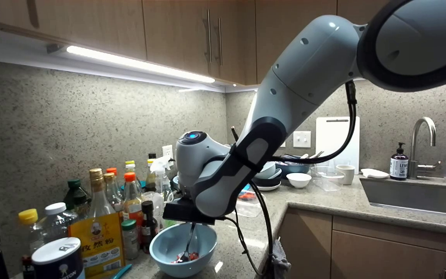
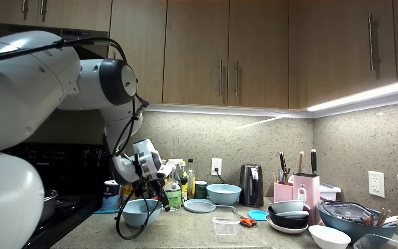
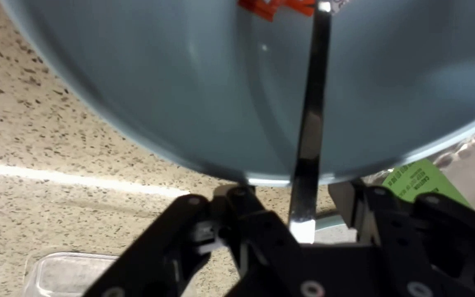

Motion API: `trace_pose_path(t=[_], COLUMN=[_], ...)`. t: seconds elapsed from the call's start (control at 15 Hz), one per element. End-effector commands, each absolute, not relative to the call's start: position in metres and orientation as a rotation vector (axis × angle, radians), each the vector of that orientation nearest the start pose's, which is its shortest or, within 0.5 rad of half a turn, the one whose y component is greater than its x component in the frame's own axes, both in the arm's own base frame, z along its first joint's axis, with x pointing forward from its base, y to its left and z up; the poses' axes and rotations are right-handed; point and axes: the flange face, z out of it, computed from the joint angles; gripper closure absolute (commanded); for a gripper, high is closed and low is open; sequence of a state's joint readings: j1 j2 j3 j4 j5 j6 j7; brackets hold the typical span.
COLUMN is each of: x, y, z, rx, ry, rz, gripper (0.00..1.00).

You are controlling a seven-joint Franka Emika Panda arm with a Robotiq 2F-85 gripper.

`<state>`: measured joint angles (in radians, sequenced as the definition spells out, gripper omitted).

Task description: Move the spoon from the blue bowl to the clear bowl

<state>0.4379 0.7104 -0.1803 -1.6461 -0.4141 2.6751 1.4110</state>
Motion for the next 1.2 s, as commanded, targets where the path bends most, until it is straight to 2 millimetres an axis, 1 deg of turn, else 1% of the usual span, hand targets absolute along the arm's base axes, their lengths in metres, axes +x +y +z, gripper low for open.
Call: trace_pose_path(t=[0.0,0.2,0.27,0.6,0.87,1.13], x=[0.683,0.68,0.68,0.685,0.687,0.68], y=[0.213,0.209,0.205,0.178,0.159,0.133], z=[0.245,0.258,0.264,0.299,0.32,0.342], rx=[-2.846,-2.824,-2.813,-2.699,-2.629,-2.542], ry=[1.088,1.108,1.114,1.219,1.285,1.392], rz=[-0.798,-0.845,-0.87,-0.978,-1.035,-1.15], gripper=[0.8,0.98,0.99,0.99,0.99,0.99])
